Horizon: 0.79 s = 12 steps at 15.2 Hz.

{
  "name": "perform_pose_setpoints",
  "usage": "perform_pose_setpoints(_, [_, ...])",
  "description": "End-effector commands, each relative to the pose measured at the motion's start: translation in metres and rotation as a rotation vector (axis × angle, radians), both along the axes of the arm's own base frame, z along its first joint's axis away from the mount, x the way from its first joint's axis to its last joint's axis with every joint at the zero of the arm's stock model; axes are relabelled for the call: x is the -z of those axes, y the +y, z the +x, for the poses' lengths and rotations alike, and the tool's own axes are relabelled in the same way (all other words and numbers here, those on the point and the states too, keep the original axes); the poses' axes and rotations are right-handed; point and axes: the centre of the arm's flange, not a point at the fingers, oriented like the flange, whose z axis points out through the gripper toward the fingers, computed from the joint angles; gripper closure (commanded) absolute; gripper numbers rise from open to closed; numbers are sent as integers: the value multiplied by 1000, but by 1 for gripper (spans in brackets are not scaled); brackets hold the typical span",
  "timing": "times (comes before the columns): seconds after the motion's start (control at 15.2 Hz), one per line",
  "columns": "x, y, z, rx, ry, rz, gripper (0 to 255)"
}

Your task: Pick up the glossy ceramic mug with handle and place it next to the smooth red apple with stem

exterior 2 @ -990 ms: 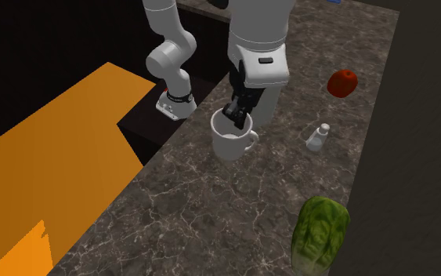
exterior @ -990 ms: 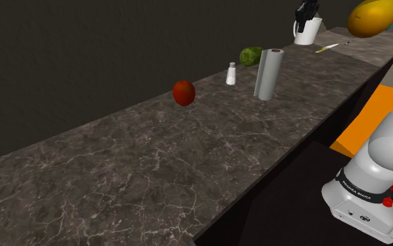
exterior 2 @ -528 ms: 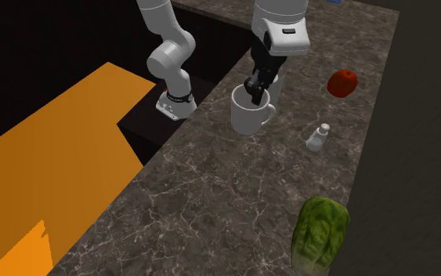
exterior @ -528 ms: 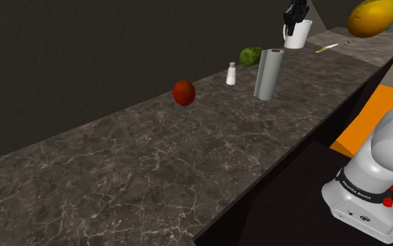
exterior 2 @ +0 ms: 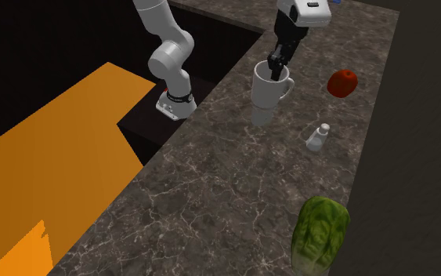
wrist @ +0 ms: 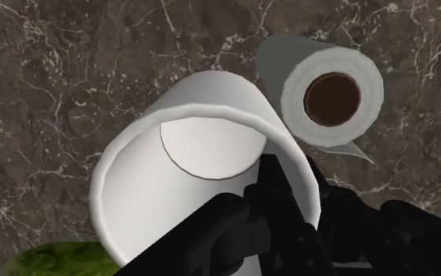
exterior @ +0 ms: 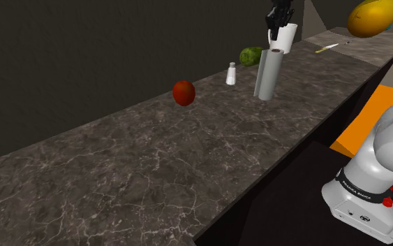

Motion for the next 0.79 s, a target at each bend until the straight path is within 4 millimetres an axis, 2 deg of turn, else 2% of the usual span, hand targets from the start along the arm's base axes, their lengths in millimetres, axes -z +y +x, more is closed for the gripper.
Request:
perform_pose_setpoints(0.0, [2, 25, 2, 2, 0, 0, 255])
perform_pose_setpoints(0.73, [2, 169, 17, 2, 0, 0, 255])
